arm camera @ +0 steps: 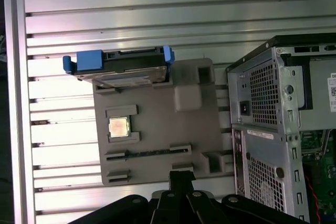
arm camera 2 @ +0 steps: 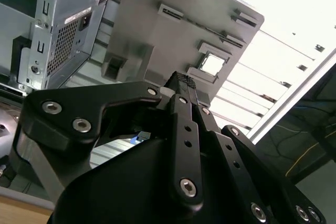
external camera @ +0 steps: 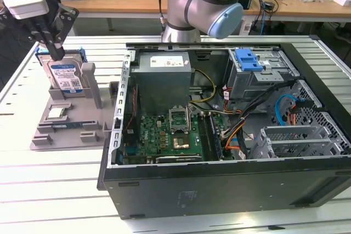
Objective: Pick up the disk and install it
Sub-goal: 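Reach for the disk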
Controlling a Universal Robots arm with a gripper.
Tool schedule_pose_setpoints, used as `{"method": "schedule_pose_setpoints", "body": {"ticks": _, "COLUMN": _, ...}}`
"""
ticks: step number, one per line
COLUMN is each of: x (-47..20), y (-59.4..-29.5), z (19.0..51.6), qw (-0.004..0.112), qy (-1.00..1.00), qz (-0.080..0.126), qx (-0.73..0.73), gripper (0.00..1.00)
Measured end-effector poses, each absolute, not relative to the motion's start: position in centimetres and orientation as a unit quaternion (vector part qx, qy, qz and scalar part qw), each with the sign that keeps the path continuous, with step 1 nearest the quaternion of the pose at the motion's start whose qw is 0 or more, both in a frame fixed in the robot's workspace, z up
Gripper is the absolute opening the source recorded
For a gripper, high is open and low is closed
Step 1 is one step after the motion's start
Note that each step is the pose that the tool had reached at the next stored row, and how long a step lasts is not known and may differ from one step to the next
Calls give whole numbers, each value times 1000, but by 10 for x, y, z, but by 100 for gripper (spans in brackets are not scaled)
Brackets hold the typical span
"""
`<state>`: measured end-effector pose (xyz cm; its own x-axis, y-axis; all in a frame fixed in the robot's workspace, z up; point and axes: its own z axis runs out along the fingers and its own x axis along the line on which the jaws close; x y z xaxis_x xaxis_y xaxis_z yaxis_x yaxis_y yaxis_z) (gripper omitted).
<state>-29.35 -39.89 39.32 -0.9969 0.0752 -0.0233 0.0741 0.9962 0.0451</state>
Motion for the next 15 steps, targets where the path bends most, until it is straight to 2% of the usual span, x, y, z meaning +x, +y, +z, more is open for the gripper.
{"method": "schedule_pose_setpoints", "body": {"ticks": 15, "x": -319, "y": -399, "z": 393, "qw": 12, "qy": 999, "qz": 22, "qx": 37, "gripper": 11}}
